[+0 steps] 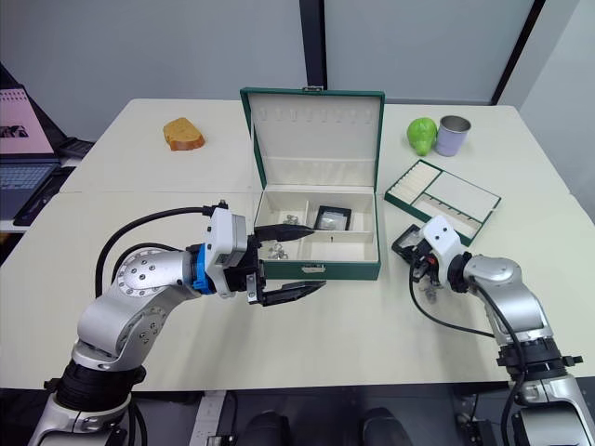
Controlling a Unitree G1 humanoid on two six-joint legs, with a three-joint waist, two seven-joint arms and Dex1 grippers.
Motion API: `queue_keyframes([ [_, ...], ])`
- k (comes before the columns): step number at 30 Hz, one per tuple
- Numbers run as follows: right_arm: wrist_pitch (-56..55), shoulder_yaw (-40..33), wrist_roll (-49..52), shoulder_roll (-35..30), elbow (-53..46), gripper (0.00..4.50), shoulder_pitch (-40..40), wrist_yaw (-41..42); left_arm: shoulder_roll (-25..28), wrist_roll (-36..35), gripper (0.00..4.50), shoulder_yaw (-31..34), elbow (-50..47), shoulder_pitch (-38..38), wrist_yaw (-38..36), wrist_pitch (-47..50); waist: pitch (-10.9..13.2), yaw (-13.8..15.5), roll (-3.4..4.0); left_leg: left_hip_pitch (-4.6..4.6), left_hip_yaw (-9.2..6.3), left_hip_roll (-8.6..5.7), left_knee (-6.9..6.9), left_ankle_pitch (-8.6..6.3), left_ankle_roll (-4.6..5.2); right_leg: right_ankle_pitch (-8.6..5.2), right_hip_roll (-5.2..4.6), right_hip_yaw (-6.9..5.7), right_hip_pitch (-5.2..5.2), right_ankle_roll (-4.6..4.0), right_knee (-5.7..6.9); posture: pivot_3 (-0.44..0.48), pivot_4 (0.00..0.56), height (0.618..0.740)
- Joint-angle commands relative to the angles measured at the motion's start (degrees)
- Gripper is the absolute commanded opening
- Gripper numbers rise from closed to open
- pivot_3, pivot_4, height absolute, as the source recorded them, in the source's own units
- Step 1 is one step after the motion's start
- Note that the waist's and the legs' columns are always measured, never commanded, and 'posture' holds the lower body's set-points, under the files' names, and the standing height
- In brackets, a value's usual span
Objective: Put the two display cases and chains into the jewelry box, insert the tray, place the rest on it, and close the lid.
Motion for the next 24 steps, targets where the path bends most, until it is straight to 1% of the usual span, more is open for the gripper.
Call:
queue_keyframes([
  [1,-0.9,-1.5,1.5,-0.9,-0.7,0.02,-0.9,1.1,-0.5,0.2,4.5,0.5,-1.1,0.5,0.6,-1.6,0.0,0.0,0.0,0.0,0.0,0.0,0.0,0.0,0.0,0.0,0.0,0.0,0.0,0.0,0.0,0.0,0.15,0.74],
  [5,-0.4,-2.1,3.0,-2.7,-2.2,0.02,-1.9,4.0,-1.2,0.2,4.5,1.8,-1.2,1.3,2.6,-1.5,0.0,0.0,0.0,0.0,0.0,0.0,0.0,0.0,0.0,0.0,0.0,0.0,0.0,0.0,0.0,0.0,0.15,0.74],
  [8,1.9,-2.8,5.2,-5.9,-4.0,0.02,-3.6,7.4,-0.9,-1.1,4.5,4.2,-1.9,2.4,4.4,-0.1,0.0,0.0,0.0,0.0,0.01,0.0,0.0,0.0,0.0,0.0,0.0,0.01,-0.01,0.0,0.0,0.0,0.15,0.74],
  [13,6.9,-3.2,10.0,-11.6,-7.5,0.02,-8.2,13.7,0.4,-3.3,4.5,8.9,-5.8,7.7,7.5,2.1,0.0,-0.1,0.0,0.0,0.01,0.01,-0.02,0.0,0.01,0.0,0.0,0.04,-0.02,0.0,-0.02,0.0,0.15,0.74],
  [16,9.0,-2.2,12.2,-13.2,-8.9,0.02,-11.4,16.5,0.9,-4.4,4.5,11.2,-8.3,10.8,9.5,3.4,0.0,0.0,0.0,0.01,-0.02,0.02,-0.03,-0.01,0.01,0.0,0.01,0.02,-0.02,0.0,-0.03,0.0,0.15,0.74],
  [22,14.5,3.3,14.6,-11.5,-7.6,0.02,-21.5,21.2,1.2,-6.9,4.5,16.0,-12.9,18.2,13.2,5.3,0.0,-0.1,0.0,0.02,-0.02,0.03,-0.04,-0.01,0.01,0.0,0.0,0.05,-0.06,0.0,-0.01,0.0,0.15,0.74],
  [24,16.4,5.2,14.2,-9.1,-4.5,0.02,-25.6,20.6,1.1,-6.9,4.5,17.1,-13.6,20.3,14.1,4.9,0.0,-0.1,0.0,0.02,-0.03,0.03,-0.04,-0.01,0.01,0.0,0.0,0.03,-0.06,0.0,-0.01,0.0,0.15,0.74],
])
